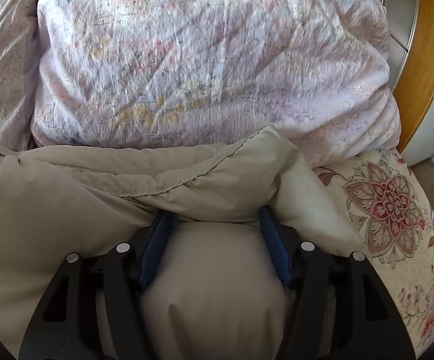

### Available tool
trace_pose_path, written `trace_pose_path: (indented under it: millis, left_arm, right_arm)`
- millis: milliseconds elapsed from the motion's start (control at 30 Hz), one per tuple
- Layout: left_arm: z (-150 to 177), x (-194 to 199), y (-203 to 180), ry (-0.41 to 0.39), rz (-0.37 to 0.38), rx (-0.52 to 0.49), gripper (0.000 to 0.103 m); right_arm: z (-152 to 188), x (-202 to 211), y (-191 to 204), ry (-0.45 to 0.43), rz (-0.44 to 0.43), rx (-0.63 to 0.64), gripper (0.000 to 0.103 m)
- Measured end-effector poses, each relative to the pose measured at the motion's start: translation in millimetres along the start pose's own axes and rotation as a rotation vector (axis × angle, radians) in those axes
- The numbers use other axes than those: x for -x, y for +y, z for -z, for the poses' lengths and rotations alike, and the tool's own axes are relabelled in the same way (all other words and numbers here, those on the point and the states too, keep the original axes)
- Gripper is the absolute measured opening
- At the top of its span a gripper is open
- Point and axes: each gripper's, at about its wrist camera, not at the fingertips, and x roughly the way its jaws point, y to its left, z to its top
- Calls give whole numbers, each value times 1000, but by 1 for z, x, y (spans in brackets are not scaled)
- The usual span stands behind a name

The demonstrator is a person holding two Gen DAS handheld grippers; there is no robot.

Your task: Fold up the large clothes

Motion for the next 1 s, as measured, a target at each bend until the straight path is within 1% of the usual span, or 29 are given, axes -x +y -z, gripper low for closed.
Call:
trace_pose_path:
  millis: [200, 567, 1000]
  left_arm:
    - [4, -8, 6, -1, 40, 32, 95]
    - [10, -19, 8, 28, 60, 45, 97]
    - [9, -27, 2, 51, 66, 47, 98]
  right_arm:
    - [1, -9, -4, -8, 7, -2, 64]
    - [1, -18, 4, 1, 16, 16, 64]
    - [-3, -28, 0, 7, 4, 9, 65]
